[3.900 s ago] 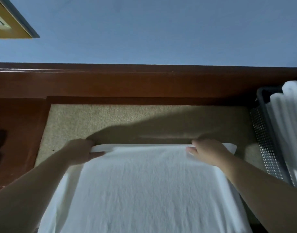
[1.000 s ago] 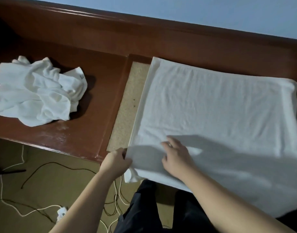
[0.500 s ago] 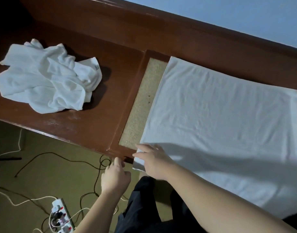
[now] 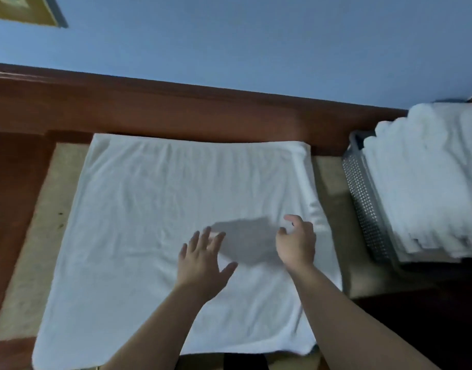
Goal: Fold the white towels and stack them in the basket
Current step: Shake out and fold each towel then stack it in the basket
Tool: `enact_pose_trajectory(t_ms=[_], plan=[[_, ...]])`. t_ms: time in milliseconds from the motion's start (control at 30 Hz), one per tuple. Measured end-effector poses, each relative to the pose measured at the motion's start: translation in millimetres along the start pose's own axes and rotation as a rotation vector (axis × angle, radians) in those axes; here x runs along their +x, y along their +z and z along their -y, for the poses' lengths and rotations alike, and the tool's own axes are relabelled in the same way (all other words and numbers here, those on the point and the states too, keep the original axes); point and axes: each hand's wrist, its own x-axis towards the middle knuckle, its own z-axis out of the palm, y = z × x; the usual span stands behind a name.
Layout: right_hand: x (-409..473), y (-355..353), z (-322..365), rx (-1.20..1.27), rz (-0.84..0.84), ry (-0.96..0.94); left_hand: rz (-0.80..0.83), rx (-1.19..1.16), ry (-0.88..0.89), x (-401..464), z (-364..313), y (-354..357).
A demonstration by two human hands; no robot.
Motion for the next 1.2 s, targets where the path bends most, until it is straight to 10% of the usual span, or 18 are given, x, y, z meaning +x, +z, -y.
enact_pose_trajectory(t_ms=[733, 1200], plan=[[355, -39, 30, 0.164, 0.195, 0.055, -0.199, 0.137, -0.152, 152, -131, 64], [137, -85, -123, 0.321, 0.421, 0.239, -0.090, 0.126, -0.117, 148, -128, 55]])
